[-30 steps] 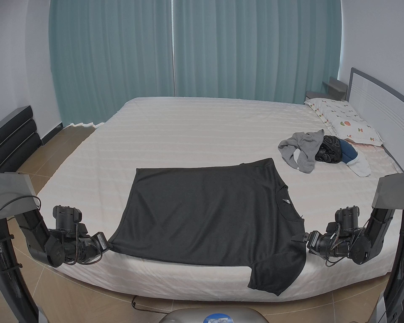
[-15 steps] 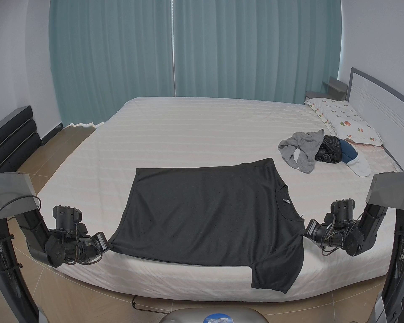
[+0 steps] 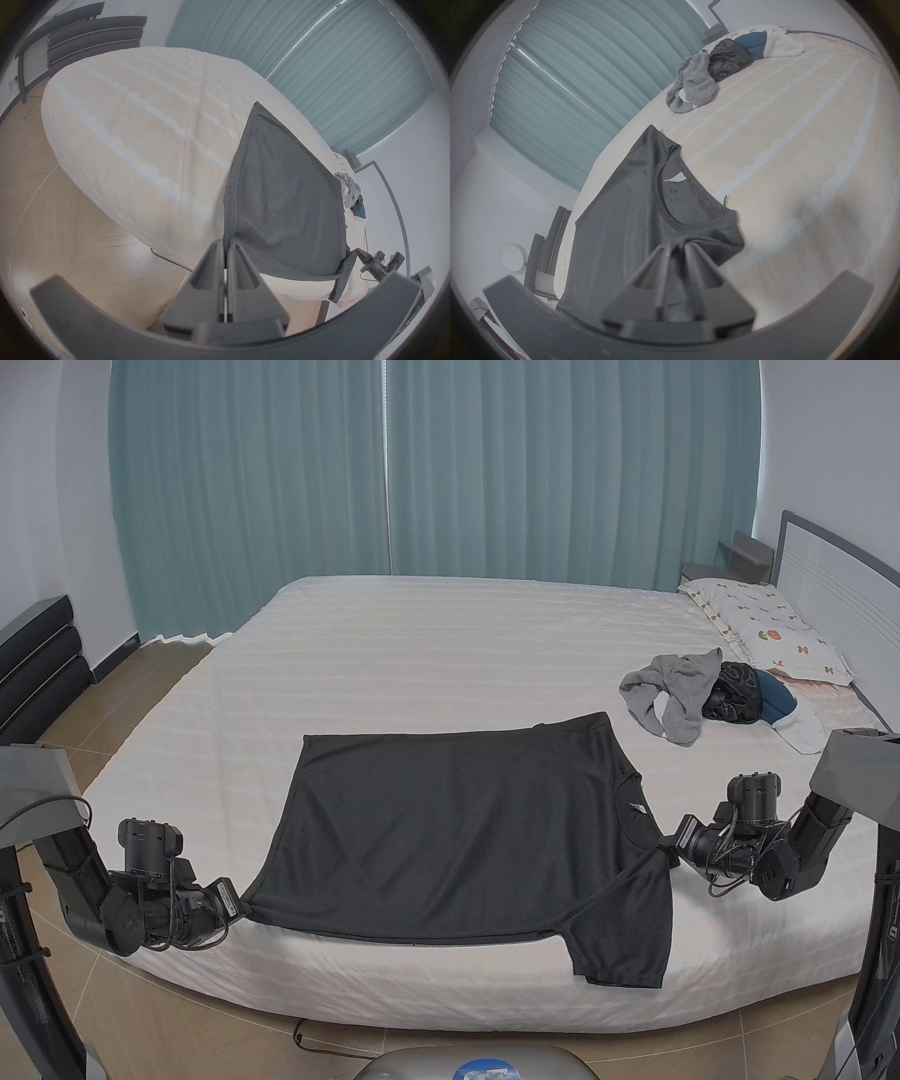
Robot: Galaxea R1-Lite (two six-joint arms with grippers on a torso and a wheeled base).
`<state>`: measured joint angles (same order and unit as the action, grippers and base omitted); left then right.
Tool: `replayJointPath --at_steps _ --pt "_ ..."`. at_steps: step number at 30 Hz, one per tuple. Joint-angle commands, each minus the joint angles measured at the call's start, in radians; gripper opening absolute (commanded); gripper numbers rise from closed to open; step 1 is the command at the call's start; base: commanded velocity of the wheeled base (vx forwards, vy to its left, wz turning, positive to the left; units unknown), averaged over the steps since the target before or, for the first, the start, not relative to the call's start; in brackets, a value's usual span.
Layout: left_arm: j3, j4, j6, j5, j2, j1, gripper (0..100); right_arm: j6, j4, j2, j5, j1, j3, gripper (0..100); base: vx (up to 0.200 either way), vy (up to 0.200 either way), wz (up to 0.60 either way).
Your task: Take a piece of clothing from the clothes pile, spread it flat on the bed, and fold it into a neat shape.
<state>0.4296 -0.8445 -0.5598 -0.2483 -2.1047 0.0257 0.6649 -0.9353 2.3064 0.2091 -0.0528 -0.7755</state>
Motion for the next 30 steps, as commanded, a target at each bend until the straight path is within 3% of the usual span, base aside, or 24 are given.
replayJointPath --at_steps 1,4,8,17,30 --pt "-0.002 0.001 0.0 0.0 -0.003 0.0 0 0.004 -0.008 0.015 0.004 0.002 0.005 100 0.0 0.0 0.0" --pt "-0.002 0.001 0.0 0.0 -0.003 0.0 0 0.001 -0.014 -0.018 0.015 0.016 0.045 100 0.0 0.0 0.0" --pt "-0.002 0.001 0.0 0.0 -0.003 0.0 0 -0.002 -0.03 -0.078 0.095 0.028 0.119 100 0.0 0.0 0.0" --pt "-0.005 0.001 0.0 0.0 0.0 0.0 0 -0.145 -0.046 -0.124 0.22 0.002 0.323 100 0.0 0.0 0.0" --pt "-0.008 0.001 0.0 0.0 0.0 -0.001 0 -0.146 -0.053 -0.053 0.234 -0.007 0.32 100 0.0 0.0 0.0"
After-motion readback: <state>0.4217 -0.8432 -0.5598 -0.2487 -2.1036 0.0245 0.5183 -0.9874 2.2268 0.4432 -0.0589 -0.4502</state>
